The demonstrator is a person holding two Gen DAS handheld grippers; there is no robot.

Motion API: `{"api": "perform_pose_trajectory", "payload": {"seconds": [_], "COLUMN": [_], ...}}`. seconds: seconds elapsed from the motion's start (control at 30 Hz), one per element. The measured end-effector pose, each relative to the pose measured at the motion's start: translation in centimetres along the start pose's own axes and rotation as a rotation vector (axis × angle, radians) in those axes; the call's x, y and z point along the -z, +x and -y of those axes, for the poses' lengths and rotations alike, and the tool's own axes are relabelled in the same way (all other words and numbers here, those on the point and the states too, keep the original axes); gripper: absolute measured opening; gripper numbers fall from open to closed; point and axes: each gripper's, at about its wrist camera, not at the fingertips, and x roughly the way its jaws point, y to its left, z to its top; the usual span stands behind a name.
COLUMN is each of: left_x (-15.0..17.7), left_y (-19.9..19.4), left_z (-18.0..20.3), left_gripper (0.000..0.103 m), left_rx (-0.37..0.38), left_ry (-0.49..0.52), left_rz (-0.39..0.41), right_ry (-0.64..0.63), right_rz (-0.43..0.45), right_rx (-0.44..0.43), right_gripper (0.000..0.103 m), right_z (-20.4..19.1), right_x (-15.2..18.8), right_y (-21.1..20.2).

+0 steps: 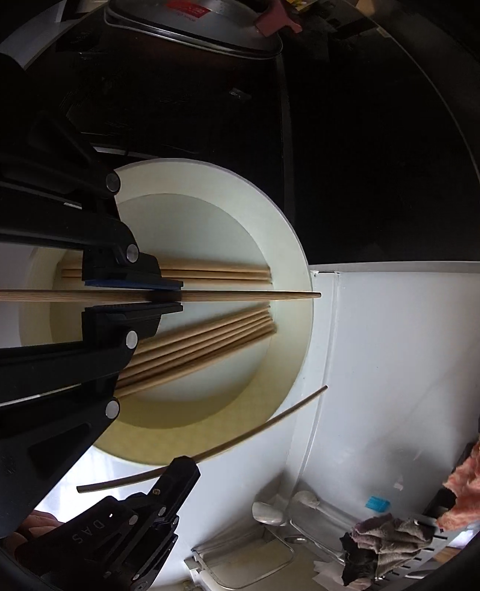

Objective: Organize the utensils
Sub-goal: 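Carry both held chopsticks over the white basin with both tools, then open the left tool over the basin while the right tool opens too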

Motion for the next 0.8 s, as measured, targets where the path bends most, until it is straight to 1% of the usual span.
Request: {"api": "perform_pose_trajectory", "payload": {"seconds": [0.07,0.2,0.4,0.57,0.7,0.8], "left_x": [-0.3,-0.3,-0.6,-0.6,-0.7,-0.8], "left_y": [1.2,3.6,5.8,7.1,7.2,6.9], "left_z": [-0.6,-1.1,-1.3,-1.4,-0.8,-1.5], "left_gripper": [0.007,0.007,0.007,0.007,0.007,0.008], "left_rx": [0.003,0.02,0.034,0.039,0.035,0.029], "left_ry": [0.0,0.006,0.007,0.011,0.011,0.003], "left_rz": [-0.019,-0.065,-0.106,-0.127,-0.124,-0.126], "right_ry": [0.007,0.007,0.003,0.007,0.007,0.008], "right_rz": [-0.042,-0.112,-0.171,-0.199,-0.205,-0.203], "right_rx": [-0.007,0.005,0.024,0.038,0.046,0.045], "right_gripper": [0.006,0.006,0.006,0.006,0.006,0.006], "right_z": [-0.8,-1.9,-2.3,-2.4,-2.3,-2.3], "right_x": [-0.3,-0.5,-0.4,-0.4,-0.3,-0.4], "right_y": [1.8,4.7,7.2,8.5,8.6,8.5]}}
